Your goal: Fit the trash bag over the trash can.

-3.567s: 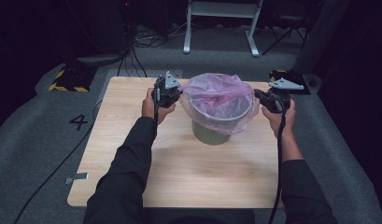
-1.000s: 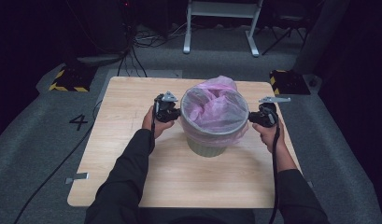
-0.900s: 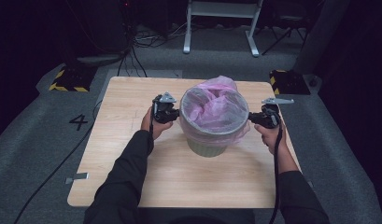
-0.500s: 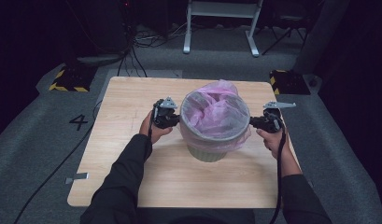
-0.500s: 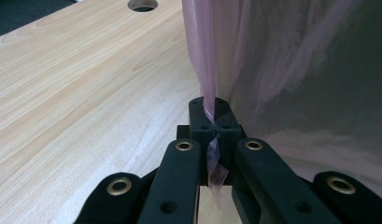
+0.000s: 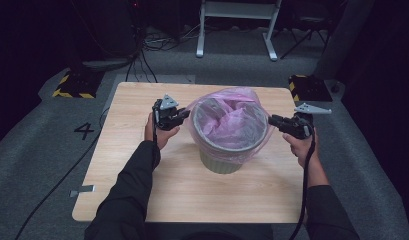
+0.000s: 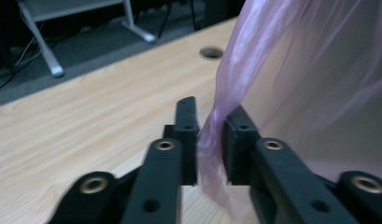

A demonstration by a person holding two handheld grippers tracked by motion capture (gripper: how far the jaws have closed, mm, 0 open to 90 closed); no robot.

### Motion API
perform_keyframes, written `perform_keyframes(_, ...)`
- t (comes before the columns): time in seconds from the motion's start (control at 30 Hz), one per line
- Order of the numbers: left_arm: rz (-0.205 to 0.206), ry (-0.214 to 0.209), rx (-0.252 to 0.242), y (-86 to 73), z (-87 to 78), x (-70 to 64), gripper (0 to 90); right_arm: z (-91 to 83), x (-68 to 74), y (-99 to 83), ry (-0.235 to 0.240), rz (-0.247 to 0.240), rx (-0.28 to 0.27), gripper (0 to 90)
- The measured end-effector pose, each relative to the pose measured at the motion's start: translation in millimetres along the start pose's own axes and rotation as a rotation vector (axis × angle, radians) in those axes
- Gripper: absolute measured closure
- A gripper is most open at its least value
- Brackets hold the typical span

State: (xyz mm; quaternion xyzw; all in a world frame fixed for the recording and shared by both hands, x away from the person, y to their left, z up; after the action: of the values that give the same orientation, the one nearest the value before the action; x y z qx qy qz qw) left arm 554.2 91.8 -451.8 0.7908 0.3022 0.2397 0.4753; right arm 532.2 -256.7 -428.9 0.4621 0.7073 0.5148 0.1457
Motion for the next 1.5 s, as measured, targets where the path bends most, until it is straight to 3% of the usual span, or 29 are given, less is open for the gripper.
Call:
perform_keyframes(0.03,0.002,-0.001,-0.013,2.3,-0.8,-0.9,74.7,0.0,0.0,0.0,0.0,0.0,0.0,65.7)
perform_keyframes(0.07,0.009,-0.011,-0.024,5.2,-2.0,-2.9,66.3,-6.4,2.4,8.4,0.005,-0.011,-0.034,61.7)
perform_keyframes(0.23,-0.012,0.004,-0.033,6.8,-3.1,-0.7,42.0,-12.6,6.4,22.7,0.003,-0.038,-0.052,49.5)
perform_keyframes(0.37,-0.027,-0.031,-0.071,13.3,-3.8,-1.0,35.6,-9.7,11.5,32.4,0.017,-0.049,-0.054,43.8)
perform_keyframes(0.43,-0.029,-0.055,-0.079,20.5,-1.8,-1.7,34.1,-2.6,19.0,40.4,0.049,-0.064,-0.038,38.2)
perform_keyframes(0.57,-0.016,-0.091,-0.094,30.7,0.8,-4.6,34.1,8.1,24.2,47.5,0.035,-0.076,-0.023,37.3)
perform_keyframes(0.63,-0.004,-0.094,-0.092,33.0,1.7,-4.8,38.5,12.8,24.0,48.8,0.027,-0.076,-0.004,37.9)
perform_keyframes(0.67,0.004,-0.117,-0.098,37.9,3.3,-6.1,43.1,15.0,23.6,49.8,0.036,-0.072,0.0,40.3)
perform_keyframes(0.73,0.021,-0.134,-0.101,41.9,5.1,-6.9,54.4,18.5,23.7,50.8,0.053,-0.069,0.008,49.7)
perform_keyframes(0.77,0.021,-0.134,-0.101,41.9,5.1,-6.9,62.8,18.5,23.7,50.8,0.053,-0.069,0.008,49.7)
perform_keyframes(0.8,0.041,-0.161,-0.104,44.2,7.6,-9.3,68.4,23.2,25.8,49.4,0.069,-0.091,0.021,64.1)
perform_keyframes(0.83,0.041,-0.161,-0.104,44.2,7.6,-9.3,73.7,23.2,25.8,49.4,0.069,-0.091,0.021,64.1)
perform_keyframes(0.87,0.05,-0.185,-0.114,45.8,9.9,-12.3,80.8,27.1,28.0,47.2,0.082,-0.101,0.034,75.1)
perform_keyframes(0.9,0.05,-0.185,-0.114,45.8,9.9,-12.3,86.3,27.1,28.0,47.2,0.082,-0.101,0.034,75.1)
perform_keyframes(1.03,0.082,-0.183,-0.089,45.1,17.7,-16.4,89.9,33.3,29.2,44.0,0.106,-0.099,0.05,90.0)
perform_keyframes(1.1,0.079,-0.175,-0.072,43.0,21.9,-14.9,90.0,35.5,29.1,43.2,0.12,-0.089,0.049,90.0)
perform_keyframes(1.27,0.072,-0.165,-0.053,39.1,29.2,-13.3,90.0,41.9,25.9,40.1,0.083,-0.086,0.069,90.0)
perform_keyframes(1.5,0.067,-0.173,-0.014,34.2,42.2,-17.5,90.0,48.3,23.5,39.0,0.068,-0.064,0.067,90.0)
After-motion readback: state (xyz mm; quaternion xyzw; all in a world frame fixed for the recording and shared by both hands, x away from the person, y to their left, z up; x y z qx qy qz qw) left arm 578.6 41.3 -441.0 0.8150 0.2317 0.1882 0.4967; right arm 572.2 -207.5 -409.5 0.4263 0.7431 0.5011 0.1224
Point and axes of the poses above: each handheld gripper's, and its own axes: z roughly forward along the jaws, y roughly out of its top, x roughly to its left, the point moved 8 cm from there along z, roughly forward along the jaws, and after that the axes turned 8 degrees about z, right-handed, at the moved point
